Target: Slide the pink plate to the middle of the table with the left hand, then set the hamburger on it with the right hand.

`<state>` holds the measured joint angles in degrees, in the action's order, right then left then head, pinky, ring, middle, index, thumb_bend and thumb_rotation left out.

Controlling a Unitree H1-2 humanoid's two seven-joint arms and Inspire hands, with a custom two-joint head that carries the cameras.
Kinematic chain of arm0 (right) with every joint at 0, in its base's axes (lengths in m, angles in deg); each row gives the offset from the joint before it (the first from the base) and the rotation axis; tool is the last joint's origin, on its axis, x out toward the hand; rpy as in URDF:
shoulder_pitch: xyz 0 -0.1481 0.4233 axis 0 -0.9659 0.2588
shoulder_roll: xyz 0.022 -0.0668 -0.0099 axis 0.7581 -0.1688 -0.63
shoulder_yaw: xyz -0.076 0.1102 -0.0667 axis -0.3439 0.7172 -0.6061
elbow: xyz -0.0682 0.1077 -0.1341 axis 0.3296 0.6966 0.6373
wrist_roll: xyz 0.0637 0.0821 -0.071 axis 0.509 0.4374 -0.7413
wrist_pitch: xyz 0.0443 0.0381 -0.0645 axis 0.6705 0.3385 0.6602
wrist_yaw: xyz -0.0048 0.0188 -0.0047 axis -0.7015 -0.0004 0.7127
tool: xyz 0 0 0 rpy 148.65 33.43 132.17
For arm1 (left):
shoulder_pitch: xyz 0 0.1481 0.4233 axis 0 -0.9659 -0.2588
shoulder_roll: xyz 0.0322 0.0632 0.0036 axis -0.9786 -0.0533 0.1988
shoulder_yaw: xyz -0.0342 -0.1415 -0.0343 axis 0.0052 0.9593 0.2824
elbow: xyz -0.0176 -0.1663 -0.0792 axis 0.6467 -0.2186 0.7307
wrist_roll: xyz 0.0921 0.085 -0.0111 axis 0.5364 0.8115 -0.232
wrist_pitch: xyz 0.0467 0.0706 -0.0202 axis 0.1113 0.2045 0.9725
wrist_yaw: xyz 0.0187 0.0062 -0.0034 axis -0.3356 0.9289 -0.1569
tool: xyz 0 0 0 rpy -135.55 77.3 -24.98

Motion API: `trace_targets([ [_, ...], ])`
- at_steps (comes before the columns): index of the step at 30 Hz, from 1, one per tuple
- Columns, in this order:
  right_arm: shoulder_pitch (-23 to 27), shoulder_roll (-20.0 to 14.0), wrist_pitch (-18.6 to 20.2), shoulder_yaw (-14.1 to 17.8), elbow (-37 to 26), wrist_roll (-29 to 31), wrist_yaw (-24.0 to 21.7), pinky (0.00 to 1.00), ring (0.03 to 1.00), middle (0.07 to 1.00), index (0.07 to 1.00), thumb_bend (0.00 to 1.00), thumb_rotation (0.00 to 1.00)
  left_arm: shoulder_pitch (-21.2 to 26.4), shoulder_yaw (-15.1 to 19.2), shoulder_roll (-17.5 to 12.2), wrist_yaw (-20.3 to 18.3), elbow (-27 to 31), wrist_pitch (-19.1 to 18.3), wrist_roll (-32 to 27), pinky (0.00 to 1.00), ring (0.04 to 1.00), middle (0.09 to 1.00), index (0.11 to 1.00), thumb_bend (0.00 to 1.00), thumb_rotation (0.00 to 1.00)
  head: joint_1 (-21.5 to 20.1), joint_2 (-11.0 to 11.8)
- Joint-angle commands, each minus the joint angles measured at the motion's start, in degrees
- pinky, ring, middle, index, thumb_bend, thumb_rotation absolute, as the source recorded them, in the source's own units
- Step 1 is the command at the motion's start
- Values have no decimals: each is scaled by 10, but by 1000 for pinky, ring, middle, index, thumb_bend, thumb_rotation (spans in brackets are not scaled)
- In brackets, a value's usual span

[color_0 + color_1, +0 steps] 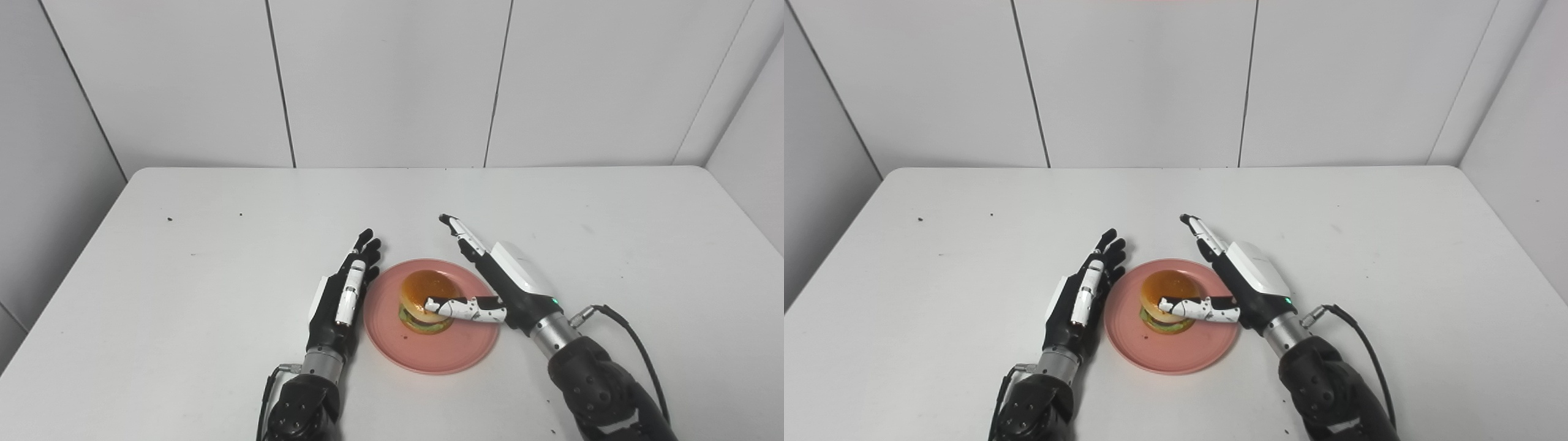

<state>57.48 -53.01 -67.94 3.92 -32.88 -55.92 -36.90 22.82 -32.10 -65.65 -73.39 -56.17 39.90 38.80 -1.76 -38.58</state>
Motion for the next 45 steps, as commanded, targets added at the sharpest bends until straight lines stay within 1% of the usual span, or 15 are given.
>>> trace_targets([
  [1, 8, 19, -41, 19, -14, 22, 43, 884, 980, 1000, 1000, 622, 764, -9, 5, -2, 4, -11, 14, -1, 948, 951, 940, 916, 207, 1000, -2, 0],
  [2, 2, 27, -39, 26, -17, 29, 52, 922, 992, 1000, 1000, 589, 769, -8, 6, -2, 3, -12, 16, -1, 949, 953, 942, 919, 204, 1000, -2, 0],
  [5, -11, 42, -30, 41, -24, 37, 71, 984, 1000, 1000, 1000, 564, 857, -8, 9, -2, 5, -14, 17, -2, 960, 957, 946, 922, 205, 1000, -6, 0],
  [10, -17, 50, -47, 56, -10, 50, 98, 979, 1000, 1000, 1000, 514, 908, -9, 8, -5, 1, -13, 21, 1, 983, 973, 962, 935, 216, 1000, -9, 2],
  [14, -30, 66, -41, 76, 0, 95, 103, 998, 1000, 1000, 1000, 530, 952, -9, 8, -9, 2, -13, 26, 7, 986, 978, 967, 942, 210, 1000, -16, 0],
  [17, -40, 70, -31, 81, 4, 110, 98, 1000, 1000, 1000, 1000, 525, 969, -7, 9, -12, -4, -17, 33, 2, 999, 992, 979, 954, 190, 1000, -19, 0],
  [18, -42, 71, -25, 82, 7, 113, 97, 1000, 1000, 1000, 1000, 529, 978, -6, 10, -13, -7, -19, 34, -5, 1000, 998, 993, 975, 176, 1000, -18, 0],
  [23, -43, 78, -13, 86, 23, 142, 89, 998, 1000, 1000, 1000, 557, 977, -3, 13, -12, -13, -25, 39, -21, 1000, 1000, 1000, 997, 170, 1000, -18, -1],
  [25, -48, 83, -1, 90, 20, 154, 88, 990, 1000, 1000, 1000, 561, 978, -2, 10, -14, -15, -25, 39, -20, 1000, 1000, 1000, 1000, 175, 1000, -19, -2],
  [27, -52, 88, 15, 94, 14, 176, 82, 996, 1000, 1000, 1000, 561, 974, -3, 6, -15, -10, -26, 46, -9, 1000, 1000, 1000, 1000, 179, 1000, -18, -2],
  [31, -61, 91, 24, 102, 9, 238, 54, 1000, 1000, 1000, 1000, 583, 976, -1, 4, -16, -14, -28, 45, -14, 1000, 1000, 1000, 1000, 201, 1000, -17, -2],
  [34, -72, 94, 35, 100, -2, 248, 49, 1000, 1000, 1000, 1000, 580, 961, -2, 2, -16, -10, -28, 51, -6, 1000, 1000, 1000, 1000, 192, 1000, -17, -2],
  [38, -77, 94, 34, 99, 0, 267, 39, 1000, 1000, 1000, 1000, 575, 938, -3, -1, -17, -10, -30, 60, -1, 1000, 1000, 1000, 1000, 182, 1000, -17, -3],
  [42, -70, 96, 25, 107, 12, 277, 42, 1000, 1000, 1000, 1000, 558, 939, -3, 0, -17, -12, -26, 47, -5, 1000, 1000, 1000, 1000, 179, 1000, -14, -4],
  [45, -67, 96, 24, 109, 12, 275, 47, 1000, 1000, 1000, 1000, 513, 976, -4, -2, -18, -9, -25, 46, 1, 1000, 1000, 1000, 1000, 176, 1000, -14, -4],
])
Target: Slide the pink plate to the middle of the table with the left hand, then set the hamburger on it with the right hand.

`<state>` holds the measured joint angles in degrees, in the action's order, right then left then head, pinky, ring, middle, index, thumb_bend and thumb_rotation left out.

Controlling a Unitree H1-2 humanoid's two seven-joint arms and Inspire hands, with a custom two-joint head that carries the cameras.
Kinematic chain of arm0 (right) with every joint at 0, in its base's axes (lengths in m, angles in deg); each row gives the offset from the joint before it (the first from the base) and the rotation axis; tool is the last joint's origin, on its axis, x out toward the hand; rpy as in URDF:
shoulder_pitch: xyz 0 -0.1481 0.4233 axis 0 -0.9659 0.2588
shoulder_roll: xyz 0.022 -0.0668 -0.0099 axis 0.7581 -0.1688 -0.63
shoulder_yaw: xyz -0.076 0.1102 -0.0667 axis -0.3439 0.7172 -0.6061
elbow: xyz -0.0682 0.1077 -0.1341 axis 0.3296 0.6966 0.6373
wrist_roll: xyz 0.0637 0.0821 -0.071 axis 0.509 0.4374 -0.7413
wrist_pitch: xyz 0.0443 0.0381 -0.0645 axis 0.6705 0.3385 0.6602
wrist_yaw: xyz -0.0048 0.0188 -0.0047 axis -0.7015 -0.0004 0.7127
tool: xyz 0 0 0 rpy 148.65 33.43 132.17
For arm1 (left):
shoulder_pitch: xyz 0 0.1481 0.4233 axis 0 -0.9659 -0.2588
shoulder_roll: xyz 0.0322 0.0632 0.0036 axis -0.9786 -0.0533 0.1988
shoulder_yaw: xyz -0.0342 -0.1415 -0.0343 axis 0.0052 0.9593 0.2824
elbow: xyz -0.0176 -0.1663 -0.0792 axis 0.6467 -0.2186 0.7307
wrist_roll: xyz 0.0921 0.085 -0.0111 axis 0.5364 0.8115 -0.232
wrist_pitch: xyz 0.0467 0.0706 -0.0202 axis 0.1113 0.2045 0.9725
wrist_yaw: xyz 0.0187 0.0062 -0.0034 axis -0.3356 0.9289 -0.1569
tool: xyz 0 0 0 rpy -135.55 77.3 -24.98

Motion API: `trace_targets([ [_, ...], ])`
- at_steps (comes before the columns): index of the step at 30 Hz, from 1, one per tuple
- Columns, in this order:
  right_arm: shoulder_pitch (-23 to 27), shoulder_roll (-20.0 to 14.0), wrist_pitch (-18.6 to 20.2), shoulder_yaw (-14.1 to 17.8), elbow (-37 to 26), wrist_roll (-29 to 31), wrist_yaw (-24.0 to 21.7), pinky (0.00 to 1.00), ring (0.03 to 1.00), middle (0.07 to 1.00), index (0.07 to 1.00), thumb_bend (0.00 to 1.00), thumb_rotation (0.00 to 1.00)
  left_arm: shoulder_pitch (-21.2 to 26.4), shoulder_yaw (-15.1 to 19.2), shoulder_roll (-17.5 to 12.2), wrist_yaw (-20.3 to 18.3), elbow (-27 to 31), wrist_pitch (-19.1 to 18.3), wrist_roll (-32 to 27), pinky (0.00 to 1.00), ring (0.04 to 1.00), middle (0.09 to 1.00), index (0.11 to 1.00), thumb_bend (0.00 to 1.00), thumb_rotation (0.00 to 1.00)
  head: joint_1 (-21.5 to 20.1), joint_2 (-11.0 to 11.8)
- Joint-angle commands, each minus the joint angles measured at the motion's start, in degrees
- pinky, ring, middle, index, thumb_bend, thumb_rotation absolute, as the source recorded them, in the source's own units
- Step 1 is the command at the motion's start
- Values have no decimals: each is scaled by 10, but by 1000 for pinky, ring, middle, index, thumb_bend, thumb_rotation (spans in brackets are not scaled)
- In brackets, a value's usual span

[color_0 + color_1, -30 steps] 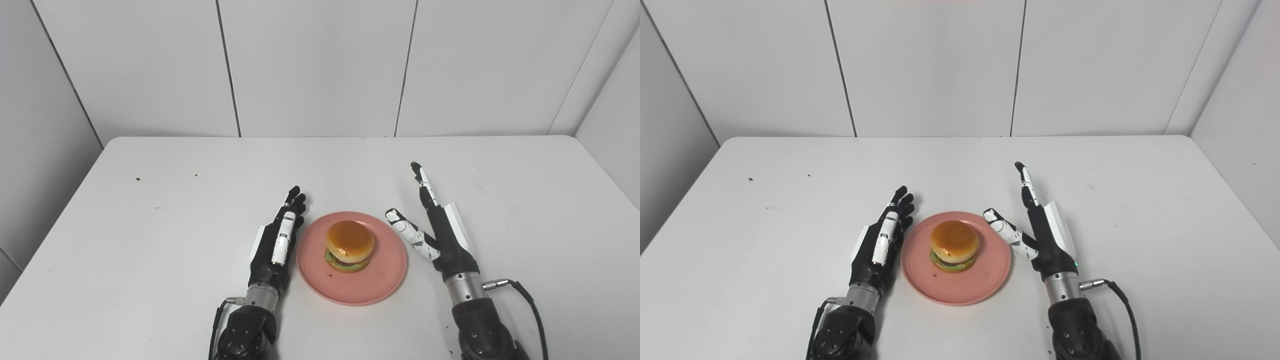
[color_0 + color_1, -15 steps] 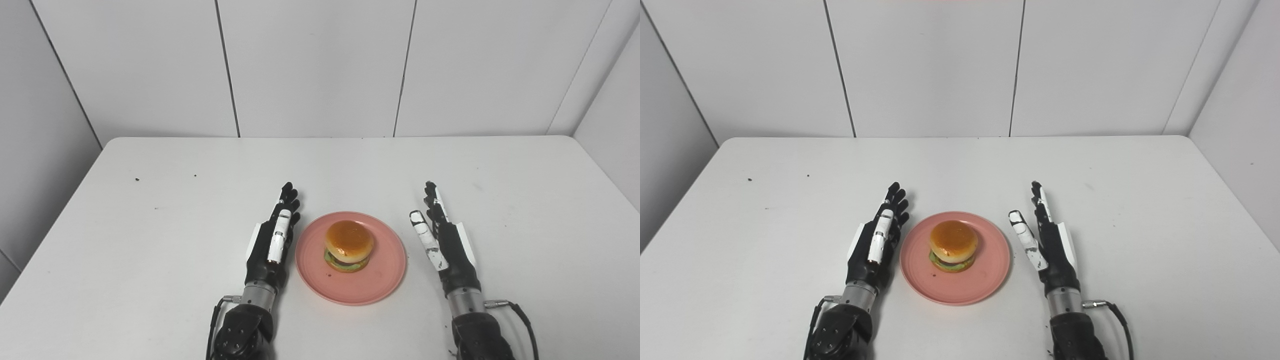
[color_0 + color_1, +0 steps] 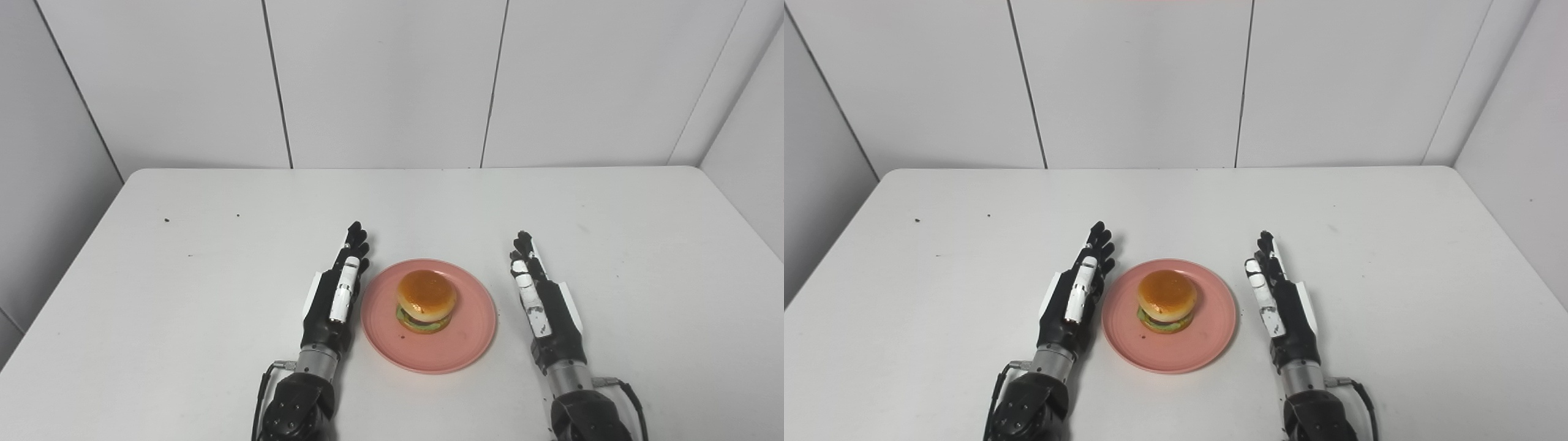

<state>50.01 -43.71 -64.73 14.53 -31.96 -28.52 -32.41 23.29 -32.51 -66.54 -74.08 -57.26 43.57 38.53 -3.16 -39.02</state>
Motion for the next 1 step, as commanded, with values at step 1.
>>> trace_targets([
  [1, 9, 3, -8, 3, 3, 0, 3, 1000, 1000, 1000, 1000, 505, 988, -9, 1, -11, -2, -14, 8, 6, 1000, 1000, 1000, 1000, 176, 1000, 0, 0],
])
